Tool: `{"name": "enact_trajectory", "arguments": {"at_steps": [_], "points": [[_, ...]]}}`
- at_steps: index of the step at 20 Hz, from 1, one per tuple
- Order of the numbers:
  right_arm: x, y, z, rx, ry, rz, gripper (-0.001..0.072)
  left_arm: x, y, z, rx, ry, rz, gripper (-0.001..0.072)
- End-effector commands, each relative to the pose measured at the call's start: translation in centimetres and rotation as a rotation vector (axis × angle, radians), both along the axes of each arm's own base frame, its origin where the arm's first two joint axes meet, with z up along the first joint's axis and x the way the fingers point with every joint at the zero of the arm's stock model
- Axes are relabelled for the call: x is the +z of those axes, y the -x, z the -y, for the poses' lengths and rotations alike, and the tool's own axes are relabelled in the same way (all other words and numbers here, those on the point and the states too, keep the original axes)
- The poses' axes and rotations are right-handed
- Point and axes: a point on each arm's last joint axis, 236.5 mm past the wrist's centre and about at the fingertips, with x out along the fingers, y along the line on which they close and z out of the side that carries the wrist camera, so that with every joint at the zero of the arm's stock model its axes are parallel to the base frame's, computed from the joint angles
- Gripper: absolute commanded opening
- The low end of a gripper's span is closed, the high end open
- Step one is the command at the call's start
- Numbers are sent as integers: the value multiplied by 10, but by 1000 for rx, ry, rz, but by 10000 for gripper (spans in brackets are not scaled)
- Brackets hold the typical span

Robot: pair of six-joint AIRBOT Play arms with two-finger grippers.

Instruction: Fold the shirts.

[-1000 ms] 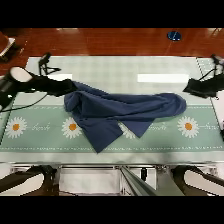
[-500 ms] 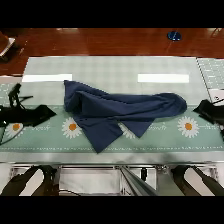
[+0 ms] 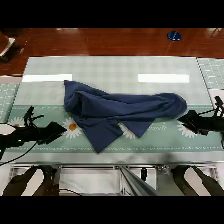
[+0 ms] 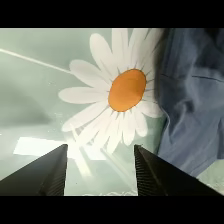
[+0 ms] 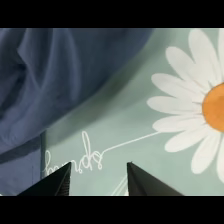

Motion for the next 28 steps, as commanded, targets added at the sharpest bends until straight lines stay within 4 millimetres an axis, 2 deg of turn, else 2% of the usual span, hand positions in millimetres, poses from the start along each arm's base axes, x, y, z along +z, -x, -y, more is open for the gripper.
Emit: {"name": "enact_trajectory", "arguments": {"at_steps": [1,6,11,15,16,19,20,25,28], "points": [[0,0,-4,3,-16,5,406,2,-6,20,23,104,43,508],[0,0,-4,4,-16,5,406,5,-42,29,69,130,181,508],[0,1,-4,5,-16,4,406,-13,-58,45,84,100,170,507],[0,1,-4,6,-15,5,406,-15,-75,62,32,70,182,505],[0,1,-4,6,-15,5,406,-16,-77,66,20,72,176,469],[0,-1,-1,-1,-1,13,406,-27,-74,76,-14,92,118,144],[-1,-4,4,-11,19,22,406,-31,-71,79,-26,104,94,12],[-7,-9,57,-207,107,12,406,-32,-68,82,-39,118,79,16],[-15,-13,65,-227,70,-26,406,-32,-68,83,-39,119,78,16]]}}
